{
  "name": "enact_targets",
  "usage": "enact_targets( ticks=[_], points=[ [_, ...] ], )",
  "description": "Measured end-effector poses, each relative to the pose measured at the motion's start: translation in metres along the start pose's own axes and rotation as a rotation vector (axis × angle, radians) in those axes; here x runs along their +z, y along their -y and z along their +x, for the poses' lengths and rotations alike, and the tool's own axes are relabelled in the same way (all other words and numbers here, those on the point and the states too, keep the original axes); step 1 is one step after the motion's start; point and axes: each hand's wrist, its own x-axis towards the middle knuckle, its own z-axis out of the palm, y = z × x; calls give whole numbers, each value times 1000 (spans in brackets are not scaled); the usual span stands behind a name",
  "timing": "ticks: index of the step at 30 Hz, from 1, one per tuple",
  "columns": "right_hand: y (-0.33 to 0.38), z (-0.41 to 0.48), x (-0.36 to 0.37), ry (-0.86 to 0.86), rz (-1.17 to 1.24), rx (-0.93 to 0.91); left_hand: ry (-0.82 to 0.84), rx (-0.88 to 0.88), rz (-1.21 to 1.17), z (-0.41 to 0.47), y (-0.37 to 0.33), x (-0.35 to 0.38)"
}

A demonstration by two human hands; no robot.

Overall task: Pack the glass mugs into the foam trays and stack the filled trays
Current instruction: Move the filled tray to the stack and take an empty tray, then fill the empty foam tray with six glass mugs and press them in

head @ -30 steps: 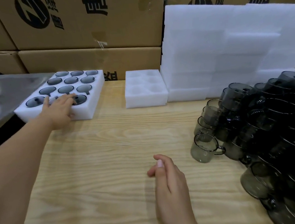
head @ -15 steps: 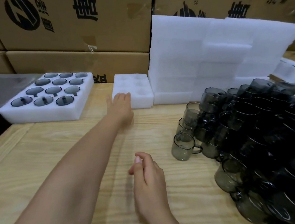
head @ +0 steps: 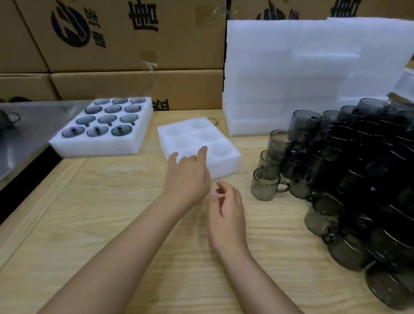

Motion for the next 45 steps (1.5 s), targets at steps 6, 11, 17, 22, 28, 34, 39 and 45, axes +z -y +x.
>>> enact_targets(
  ticks=[6,11,17,22,28,34,39,45],
  points=[
    [5,-11,-15,-175,117,2,7,-80,-528,-67,-37,-35],
    [3,-31,-36,-47,53,10,-196,112,-702,-96,-39,-62],
    [-7,-37,-65,72,24,-19,-613,-382,-881,-76,52,-59],
    [-4,-35,-76,132,159,5,-564,-870,-1815,-83,113,-33],
    [-4,-23,-97,202,106,23,-134,-674,-1964,-91,94,-14],
    [-4,-17,-115,171,-107,9,143,-403,-1812,-84,74,-8],
    [8,1,-124,9,-245,-35,176,-322,-1668,-83,75,-4],
    [15,54,-131,296,-795,-90,187,-324,-1698,-83,79,-5]
  ],
)
